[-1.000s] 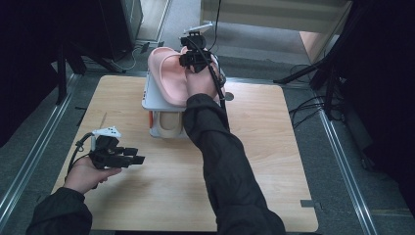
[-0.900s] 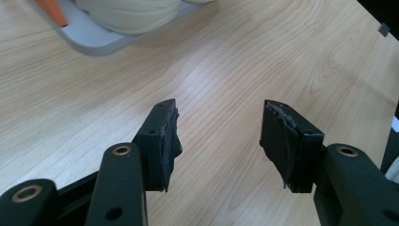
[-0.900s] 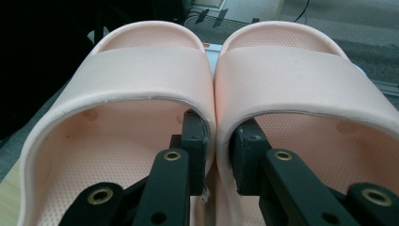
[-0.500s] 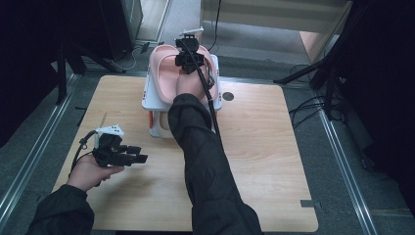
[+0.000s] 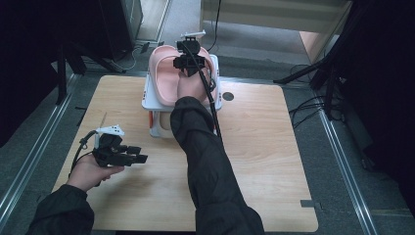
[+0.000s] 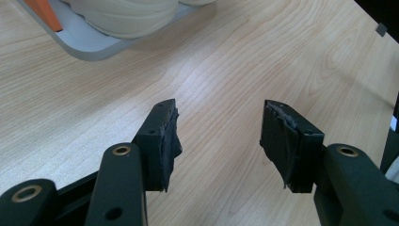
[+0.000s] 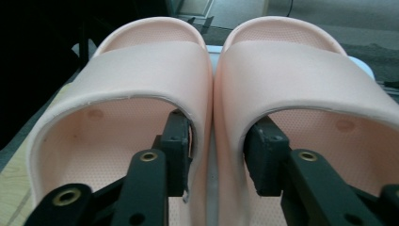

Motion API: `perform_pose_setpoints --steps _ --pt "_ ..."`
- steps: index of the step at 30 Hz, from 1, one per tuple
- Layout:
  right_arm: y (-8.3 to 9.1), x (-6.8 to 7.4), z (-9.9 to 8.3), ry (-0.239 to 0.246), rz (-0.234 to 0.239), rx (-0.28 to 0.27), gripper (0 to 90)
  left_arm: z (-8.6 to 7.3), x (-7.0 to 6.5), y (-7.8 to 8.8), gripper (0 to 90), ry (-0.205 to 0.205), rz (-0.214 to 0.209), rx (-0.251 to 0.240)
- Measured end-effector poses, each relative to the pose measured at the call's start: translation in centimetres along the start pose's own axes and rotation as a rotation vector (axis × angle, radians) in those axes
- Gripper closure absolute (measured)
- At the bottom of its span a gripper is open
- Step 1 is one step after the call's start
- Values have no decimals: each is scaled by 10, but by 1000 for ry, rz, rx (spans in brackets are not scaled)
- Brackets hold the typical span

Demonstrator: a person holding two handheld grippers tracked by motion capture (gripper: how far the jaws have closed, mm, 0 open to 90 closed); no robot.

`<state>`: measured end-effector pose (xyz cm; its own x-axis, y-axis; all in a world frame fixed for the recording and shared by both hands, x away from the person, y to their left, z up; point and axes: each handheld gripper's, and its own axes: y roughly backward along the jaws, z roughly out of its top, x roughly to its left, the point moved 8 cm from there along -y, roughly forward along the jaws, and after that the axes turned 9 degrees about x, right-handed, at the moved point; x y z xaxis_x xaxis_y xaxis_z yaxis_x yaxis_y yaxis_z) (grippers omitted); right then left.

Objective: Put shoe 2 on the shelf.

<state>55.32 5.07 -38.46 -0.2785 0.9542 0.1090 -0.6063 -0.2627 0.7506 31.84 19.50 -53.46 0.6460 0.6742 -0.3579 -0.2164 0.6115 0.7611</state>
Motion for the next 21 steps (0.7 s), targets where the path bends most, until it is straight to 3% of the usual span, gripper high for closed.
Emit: perform_pose_setpoints --steps 1,5,8,18,21 --pt "0 1 -2 2 22 6 581 0 0 0 459 0 -1 -2" --pt "2 1 -4 17 23 7 572 0 1 1 459 3 3 -4" --pt "7 -1 -9 19 58 7 552 0 2 1 458 4 8 -2" --pt "19 -5 -19 57 118 8 547 -1 3 1 456 10 13 1" --pt "26 -5 -24 78 159 9 549 -2 4 2 455 15 15 1"
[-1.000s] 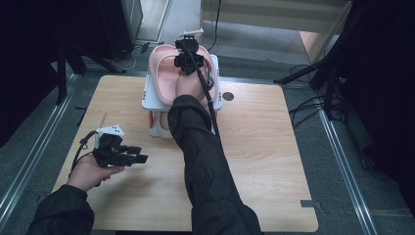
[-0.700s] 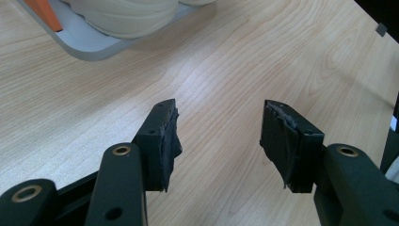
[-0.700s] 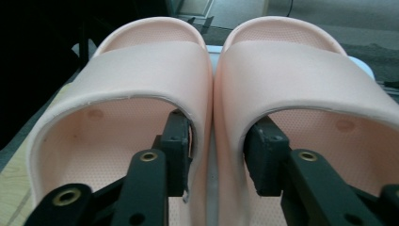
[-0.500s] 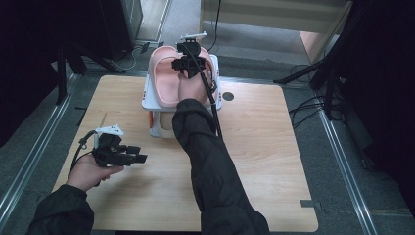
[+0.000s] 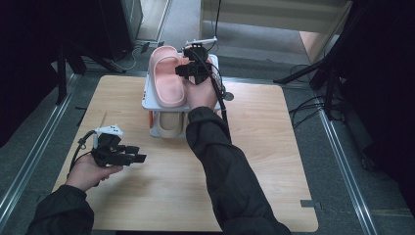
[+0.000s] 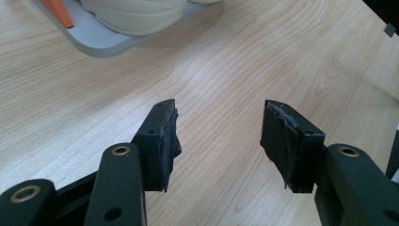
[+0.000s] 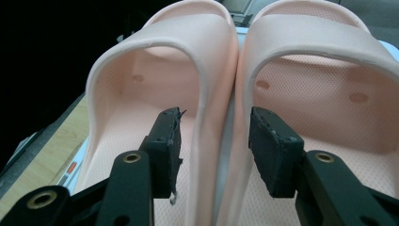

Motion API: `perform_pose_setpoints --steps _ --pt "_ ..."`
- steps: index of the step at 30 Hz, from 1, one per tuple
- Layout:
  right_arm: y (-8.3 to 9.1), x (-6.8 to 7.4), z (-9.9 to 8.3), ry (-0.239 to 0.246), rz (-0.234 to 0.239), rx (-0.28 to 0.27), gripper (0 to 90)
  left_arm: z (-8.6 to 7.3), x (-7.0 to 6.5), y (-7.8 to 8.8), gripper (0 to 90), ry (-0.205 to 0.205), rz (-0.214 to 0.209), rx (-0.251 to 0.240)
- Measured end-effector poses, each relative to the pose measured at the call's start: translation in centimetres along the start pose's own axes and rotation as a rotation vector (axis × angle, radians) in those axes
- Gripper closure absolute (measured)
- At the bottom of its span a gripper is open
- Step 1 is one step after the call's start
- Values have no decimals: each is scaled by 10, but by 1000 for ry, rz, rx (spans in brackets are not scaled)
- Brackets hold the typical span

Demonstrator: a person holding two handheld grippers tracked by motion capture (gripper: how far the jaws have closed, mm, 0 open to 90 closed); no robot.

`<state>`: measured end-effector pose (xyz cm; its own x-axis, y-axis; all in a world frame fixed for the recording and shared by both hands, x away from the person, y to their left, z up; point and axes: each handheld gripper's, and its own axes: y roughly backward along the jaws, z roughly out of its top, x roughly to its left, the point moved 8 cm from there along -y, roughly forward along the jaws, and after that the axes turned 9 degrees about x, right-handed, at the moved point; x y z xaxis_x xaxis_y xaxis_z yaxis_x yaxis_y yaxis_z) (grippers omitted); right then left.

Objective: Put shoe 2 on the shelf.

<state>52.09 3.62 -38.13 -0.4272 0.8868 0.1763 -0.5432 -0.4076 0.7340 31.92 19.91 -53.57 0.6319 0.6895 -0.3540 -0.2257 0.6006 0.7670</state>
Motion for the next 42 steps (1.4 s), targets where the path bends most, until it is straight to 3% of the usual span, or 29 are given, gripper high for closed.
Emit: perform_pose_setpoints --steps 4,8,10,14,17,18,24,27,32,42 --pt "5 1 -5 20 21 5 556 0 1 0 453 3 2 2" --pt "13 1 -12 37 66 12 582 -1 2 0 453 3 10 2" --pt "17 0 -17 44 112 20 594 -1 3 0 452 8 13 3" --pt "21 0 -21 54 148 28 606 -1 3 0 451 10 12 6" --pt "27 0 -25 82 182 19 616 -2 3 0 449 10 16 11" --pt "31 2 -27 98 214 12 630 -2 4 0 449 12 17 11" --pt "44 0 -41 148 273 10 659 -3 5 1 446 19 20 12" --pt "48 -1 -46 158 285 9 665 -4 6 1 445 19 23 16" --pt "62 -3 -63 236 318 20 664 -5 6 0 443 19 30 21" --pt "75 -8 -86 281 376 15 659 -6 7 2 440 26 35 18"
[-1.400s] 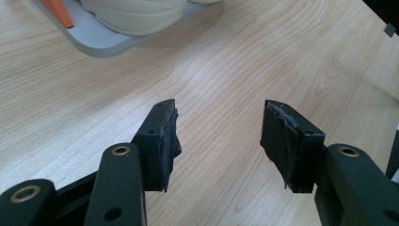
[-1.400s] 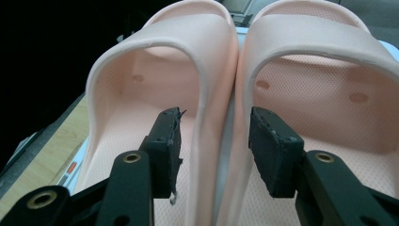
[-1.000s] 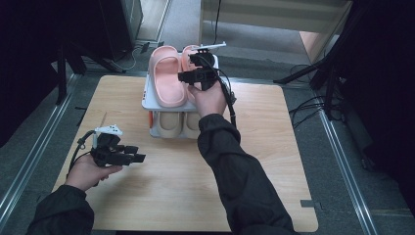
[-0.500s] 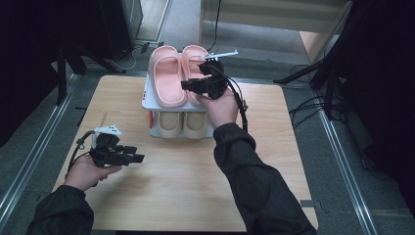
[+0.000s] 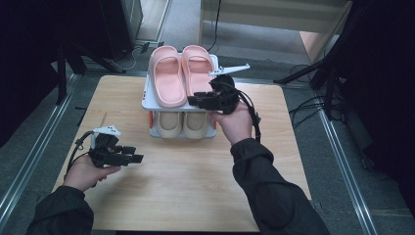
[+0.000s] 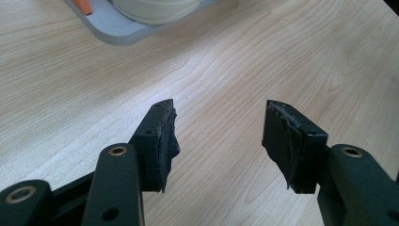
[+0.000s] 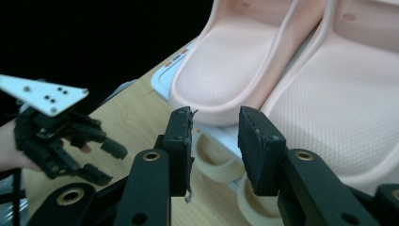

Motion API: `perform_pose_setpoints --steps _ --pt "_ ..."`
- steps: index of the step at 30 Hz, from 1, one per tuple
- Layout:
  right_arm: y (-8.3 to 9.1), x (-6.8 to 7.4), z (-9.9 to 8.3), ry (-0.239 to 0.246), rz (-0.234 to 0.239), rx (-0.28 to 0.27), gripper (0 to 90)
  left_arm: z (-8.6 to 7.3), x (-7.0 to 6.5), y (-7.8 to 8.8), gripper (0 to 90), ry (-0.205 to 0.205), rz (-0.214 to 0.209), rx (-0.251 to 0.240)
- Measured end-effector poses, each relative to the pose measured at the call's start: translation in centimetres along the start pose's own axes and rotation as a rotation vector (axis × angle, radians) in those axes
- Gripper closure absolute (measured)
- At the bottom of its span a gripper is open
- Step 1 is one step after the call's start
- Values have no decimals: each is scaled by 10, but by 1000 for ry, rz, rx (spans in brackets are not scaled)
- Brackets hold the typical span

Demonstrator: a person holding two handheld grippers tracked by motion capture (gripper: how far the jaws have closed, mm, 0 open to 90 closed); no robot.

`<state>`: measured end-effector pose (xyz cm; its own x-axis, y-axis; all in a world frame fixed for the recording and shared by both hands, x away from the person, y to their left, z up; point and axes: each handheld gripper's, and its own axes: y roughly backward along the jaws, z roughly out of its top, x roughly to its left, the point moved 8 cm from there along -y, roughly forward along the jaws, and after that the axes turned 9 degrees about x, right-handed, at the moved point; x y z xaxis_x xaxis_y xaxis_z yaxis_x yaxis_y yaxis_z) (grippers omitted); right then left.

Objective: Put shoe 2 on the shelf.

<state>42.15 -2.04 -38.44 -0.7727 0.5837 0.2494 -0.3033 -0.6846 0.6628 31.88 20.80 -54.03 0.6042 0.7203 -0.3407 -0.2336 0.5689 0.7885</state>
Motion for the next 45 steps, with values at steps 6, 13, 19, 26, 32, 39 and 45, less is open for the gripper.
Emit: perform_pose_setpoints --steps 6,13,19,26,32,39,45 --pt "7 1 -25 16 35 5 643 -1 0 -2 433 -4 4 6" --pt "8 1 -56 38 53 -1 635 -1 -1 -3 427 -6 -1 5" --pt "2 -4 -93 20 73 26 616 -1 -4 -4 425 -10 -4 9" --pt "0 -17 -123 12 76 25 576 -1 -5 -4 422 -17 -4 8" --pt "0 -27 -145 0 62 30 543 -1 -6 -5 419 -18 0 8" --pt "3 -32 -165 13 47 27 508 -1 -6 -5 416 -19 0 6" --pt "11 -43 -183 -34 37 20 461 -1 -7 -6 410 -21 -3 7"
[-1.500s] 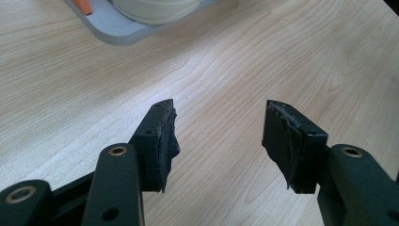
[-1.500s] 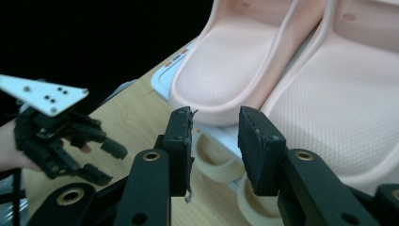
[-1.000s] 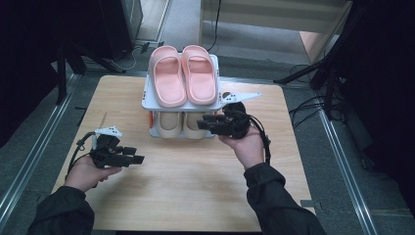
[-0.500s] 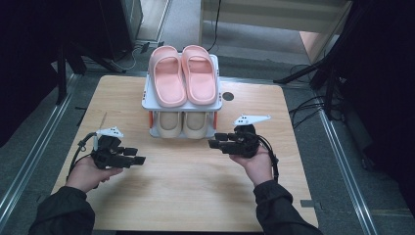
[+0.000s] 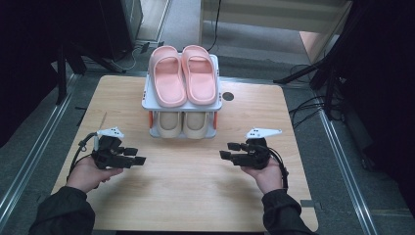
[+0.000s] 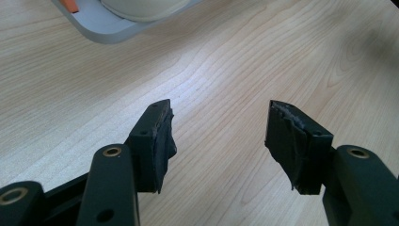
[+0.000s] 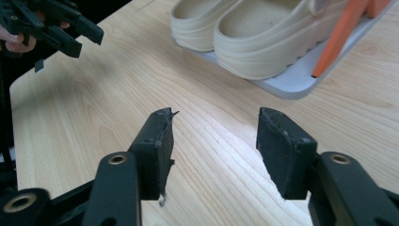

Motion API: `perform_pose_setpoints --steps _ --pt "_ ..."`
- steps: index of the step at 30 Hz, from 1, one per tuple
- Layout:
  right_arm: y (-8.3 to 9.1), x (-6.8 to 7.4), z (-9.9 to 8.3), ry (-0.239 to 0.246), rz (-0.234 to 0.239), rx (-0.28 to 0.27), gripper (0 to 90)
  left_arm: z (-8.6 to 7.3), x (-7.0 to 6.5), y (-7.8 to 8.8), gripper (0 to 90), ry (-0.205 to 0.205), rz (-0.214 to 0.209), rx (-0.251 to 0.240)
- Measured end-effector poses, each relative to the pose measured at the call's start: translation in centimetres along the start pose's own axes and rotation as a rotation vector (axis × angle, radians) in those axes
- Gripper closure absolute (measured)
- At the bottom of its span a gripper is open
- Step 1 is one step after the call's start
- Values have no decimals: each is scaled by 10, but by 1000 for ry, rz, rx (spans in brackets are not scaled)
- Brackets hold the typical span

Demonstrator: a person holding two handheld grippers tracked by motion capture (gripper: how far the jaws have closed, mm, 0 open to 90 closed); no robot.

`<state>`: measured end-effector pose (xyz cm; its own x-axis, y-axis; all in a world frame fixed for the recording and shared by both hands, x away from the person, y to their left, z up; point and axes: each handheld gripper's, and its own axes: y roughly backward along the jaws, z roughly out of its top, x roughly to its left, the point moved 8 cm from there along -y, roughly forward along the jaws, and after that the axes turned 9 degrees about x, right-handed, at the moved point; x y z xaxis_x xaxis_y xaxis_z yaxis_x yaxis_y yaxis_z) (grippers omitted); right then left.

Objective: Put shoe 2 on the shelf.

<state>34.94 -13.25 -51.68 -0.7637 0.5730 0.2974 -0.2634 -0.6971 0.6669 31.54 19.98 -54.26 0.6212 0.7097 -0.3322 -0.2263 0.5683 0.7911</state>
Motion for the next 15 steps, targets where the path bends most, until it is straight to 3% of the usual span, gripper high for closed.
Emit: perform_pose_setpoints --steps 5,11,15 --pt "10 -5 -9 -19 -3 -7 389 1 -1 -1 389 -7 1 -2" --pt "8 -11 -14 -69 -20 10 381 5 -3 -4 355 -16 -9 5" --pt "7 -10 -17 -61 -35 21 379 8 -3 -8 341 -31 -16 15"
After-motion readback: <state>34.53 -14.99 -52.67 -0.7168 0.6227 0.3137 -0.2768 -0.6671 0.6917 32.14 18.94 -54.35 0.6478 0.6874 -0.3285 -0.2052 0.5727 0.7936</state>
